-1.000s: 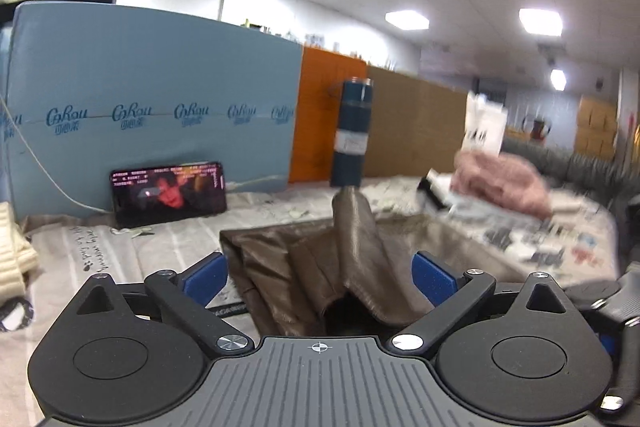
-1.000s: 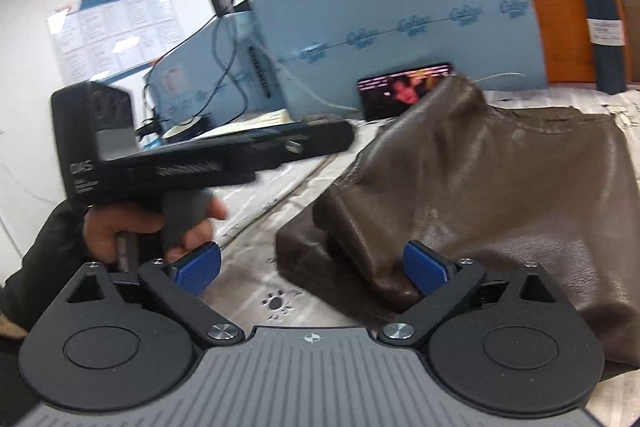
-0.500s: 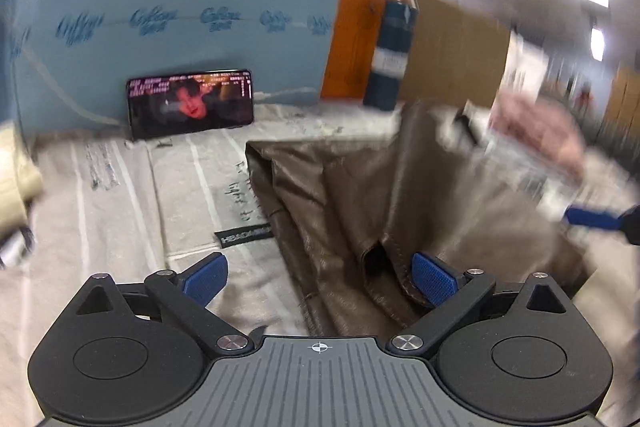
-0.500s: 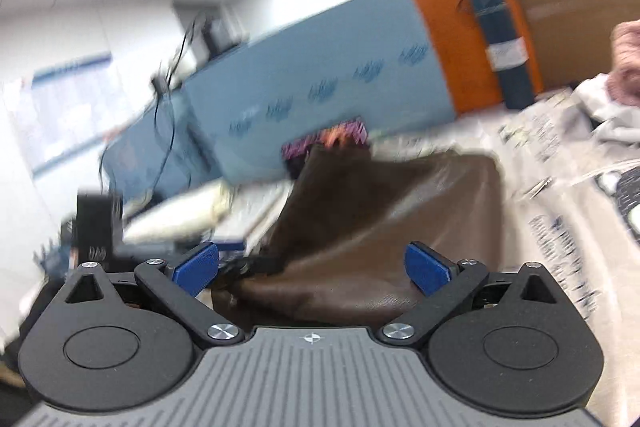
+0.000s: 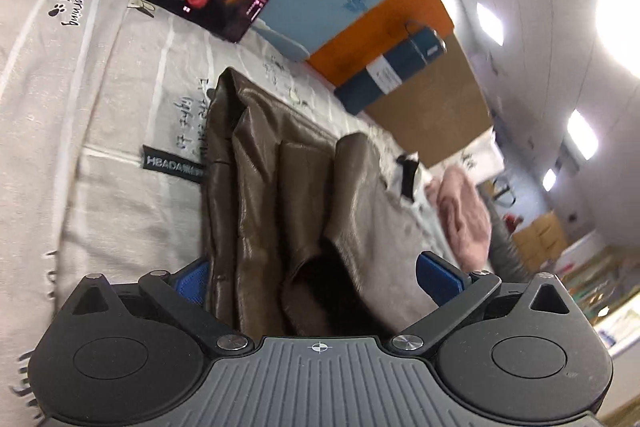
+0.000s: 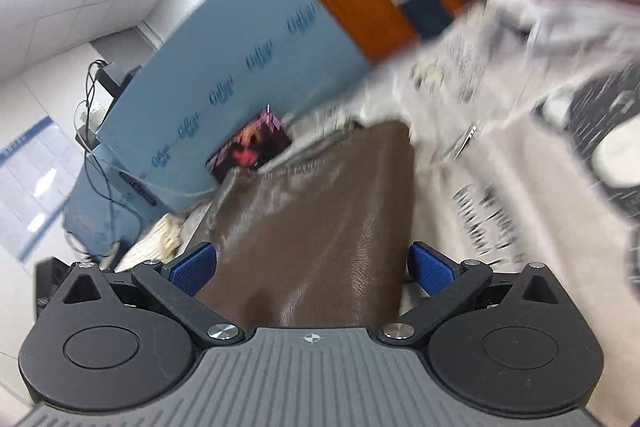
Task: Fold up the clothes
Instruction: 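Grasp the jacket sleeve with the left gripper while the right gripper holds the jacket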
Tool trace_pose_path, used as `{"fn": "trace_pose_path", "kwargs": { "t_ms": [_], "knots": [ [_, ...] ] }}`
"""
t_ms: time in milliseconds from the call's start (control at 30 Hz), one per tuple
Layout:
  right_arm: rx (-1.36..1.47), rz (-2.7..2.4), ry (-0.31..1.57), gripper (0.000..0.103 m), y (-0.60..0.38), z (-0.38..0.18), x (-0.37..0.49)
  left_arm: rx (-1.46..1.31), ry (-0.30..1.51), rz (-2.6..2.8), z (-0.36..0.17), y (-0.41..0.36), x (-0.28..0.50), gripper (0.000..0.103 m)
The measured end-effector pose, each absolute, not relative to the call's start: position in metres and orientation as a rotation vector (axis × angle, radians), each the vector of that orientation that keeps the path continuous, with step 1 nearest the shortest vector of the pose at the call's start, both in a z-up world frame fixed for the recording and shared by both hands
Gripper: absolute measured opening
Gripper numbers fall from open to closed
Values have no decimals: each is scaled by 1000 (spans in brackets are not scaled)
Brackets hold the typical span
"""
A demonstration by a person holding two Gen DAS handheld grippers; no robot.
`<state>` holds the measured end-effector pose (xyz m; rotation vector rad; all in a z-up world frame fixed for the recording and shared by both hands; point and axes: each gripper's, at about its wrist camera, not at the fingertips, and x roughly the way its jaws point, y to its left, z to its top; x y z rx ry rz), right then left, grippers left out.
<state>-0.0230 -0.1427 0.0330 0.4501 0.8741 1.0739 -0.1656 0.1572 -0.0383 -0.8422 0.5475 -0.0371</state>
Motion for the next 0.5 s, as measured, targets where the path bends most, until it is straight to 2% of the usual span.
{"fn": "trace_pose_path", "kwargs": {
  "t_ms": [167, 233, 267, 300, 333, 400, 433, 500],
  "knots": [
    [449, 1106, 864, 100, -133, 32, -23, -791, 522, -47, -40, 140, -158, 103],
    [456, 1112, 839, 91, -137, 29, -26, -730, 509, -32, -40, 129, -158, 102],
    [451, 1102, 830, 80, -139, 27, -28, -700, 498, -16, -39, 124, -158, 100],
    [448, 1088, 825, 69, -140, 26, -28, -688, 490, -8, -38, 123, -160, 93],
    [447, 1074, 820, 65, -141, 25, -29, -677, 481, 1, -36, 121, -161, 88],
    [453, 1046, 814, 51, -144, 23, -28, -654, 464, 17, -33, 119, -163, 66],
    [463, 1031, 813, 48, -145, 22, -27, -642, 456, 25, -31, 117, -164, 59],
    [466, 1020, 796, 39, -147, 22, -28, -619, 438, 41, -28, 114, -166, 37]
  ]
}}
